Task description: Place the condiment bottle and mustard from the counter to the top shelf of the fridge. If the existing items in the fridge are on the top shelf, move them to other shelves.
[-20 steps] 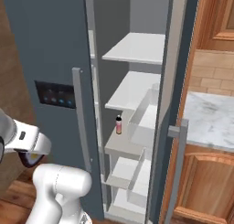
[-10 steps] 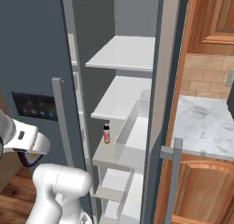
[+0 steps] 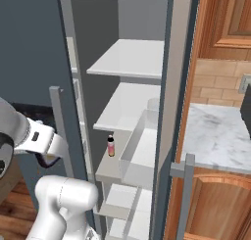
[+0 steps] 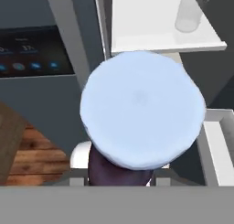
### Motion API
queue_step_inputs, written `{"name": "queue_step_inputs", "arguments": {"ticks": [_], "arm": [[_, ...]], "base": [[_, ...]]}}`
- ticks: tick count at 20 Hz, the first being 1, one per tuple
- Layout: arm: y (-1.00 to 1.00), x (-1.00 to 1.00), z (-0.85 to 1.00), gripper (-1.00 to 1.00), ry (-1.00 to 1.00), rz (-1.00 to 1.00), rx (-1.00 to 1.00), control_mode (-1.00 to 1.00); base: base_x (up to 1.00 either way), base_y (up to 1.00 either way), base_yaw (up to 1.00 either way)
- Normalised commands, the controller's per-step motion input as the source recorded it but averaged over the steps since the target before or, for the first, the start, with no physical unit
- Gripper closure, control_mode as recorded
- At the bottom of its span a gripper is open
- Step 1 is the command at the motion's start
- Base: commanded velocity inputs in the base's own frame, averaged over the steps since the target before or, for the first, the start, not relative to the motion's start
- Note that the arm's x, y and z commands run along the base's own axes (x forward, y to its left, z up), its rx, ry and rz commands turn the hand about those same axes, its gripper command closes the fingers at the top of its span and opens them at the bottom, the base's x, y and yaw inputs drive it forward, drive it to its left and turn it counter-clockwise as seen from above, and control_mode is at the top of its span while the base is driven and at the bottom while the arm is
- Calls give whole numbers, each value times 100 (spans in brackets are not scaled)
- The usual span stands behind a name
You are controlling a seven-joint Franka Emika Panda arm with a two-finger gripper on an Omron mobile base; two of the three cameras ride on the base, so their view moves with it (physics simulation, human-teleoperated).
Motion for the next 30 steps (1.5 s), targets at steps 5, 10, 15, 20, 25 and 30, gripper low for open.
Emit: {"name": "queue_step_inputs", "arguments": {"ticks": [5, 10, 15, 20, 25, 30], "arm": [[-74, 20, 51, 100, -17, -10, 0, -100], [-63, 40, 56, 100, -22, -10, -5, -100], [-40, 76, 58, 100, -32, -4, -7, -100], [-28, 95, 49, 100, -17, -1, -7, -100], [-2, 100, 17, 100, 16, -2, -6, -100], [0, 93, 3, 100, 15, 0, -5, -100]], "base": [[0, 0, 0], [0, 0, 0], [0, 0, 0], [0, 0, 0], [0, 0, 0], [0, 0, 0]]}}
